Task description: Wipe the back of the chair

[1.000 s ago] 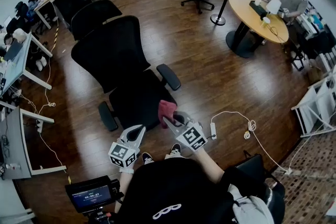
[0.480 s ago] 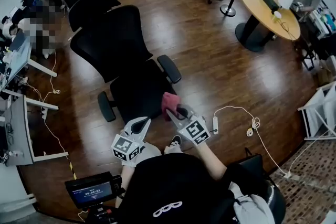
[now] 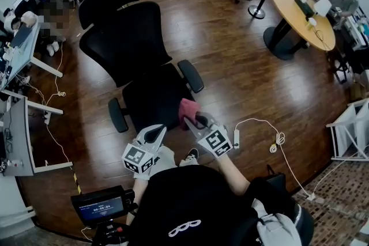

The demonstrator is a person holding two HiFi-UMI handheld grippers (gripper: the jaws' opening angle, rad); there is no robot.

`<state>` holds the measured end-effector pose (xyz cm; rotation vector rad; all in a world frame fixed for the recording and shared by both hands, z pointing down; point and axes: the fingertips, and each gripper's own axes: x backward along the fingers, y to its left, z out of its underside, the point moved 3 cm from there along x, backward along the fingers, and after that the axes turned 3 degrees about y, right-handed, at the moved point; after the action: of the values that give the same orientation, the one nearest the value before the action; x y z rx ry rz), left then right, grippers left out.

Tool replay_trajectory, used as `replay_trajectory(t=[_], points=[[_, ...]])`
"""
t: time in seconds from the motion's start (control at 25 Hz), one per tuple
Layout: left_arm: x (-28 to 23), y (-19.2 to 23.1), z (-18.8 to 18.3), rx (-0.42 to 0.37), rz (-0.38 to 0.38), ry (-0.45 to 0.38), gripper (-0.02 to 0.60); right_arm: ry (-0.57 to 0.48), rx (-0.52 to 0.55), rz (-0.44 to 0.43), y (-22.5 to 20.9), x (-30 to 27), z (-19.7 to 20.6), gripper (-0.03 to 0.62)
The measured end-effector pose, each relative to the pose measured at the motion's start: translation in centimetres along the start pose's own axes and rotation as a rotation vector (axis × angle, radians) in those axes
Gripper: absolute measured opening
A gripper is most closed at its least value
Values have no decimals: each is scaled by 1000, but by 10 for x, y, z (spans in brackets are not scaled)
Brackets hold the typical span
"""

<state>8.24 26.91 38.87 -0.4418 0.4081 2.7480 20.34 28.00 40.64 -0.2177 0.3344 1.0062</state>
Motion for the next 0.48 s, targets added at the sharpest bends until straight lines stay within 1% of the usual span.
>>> replay_trajectory(t=[0.32,0.48], points=[[4,58,-21,-4,39,-32,-11,18,17,39,-12,-50,-31,41],[14,97,-27,0,36,-38,-11,14,29,42,-11,-85,-52,41]])
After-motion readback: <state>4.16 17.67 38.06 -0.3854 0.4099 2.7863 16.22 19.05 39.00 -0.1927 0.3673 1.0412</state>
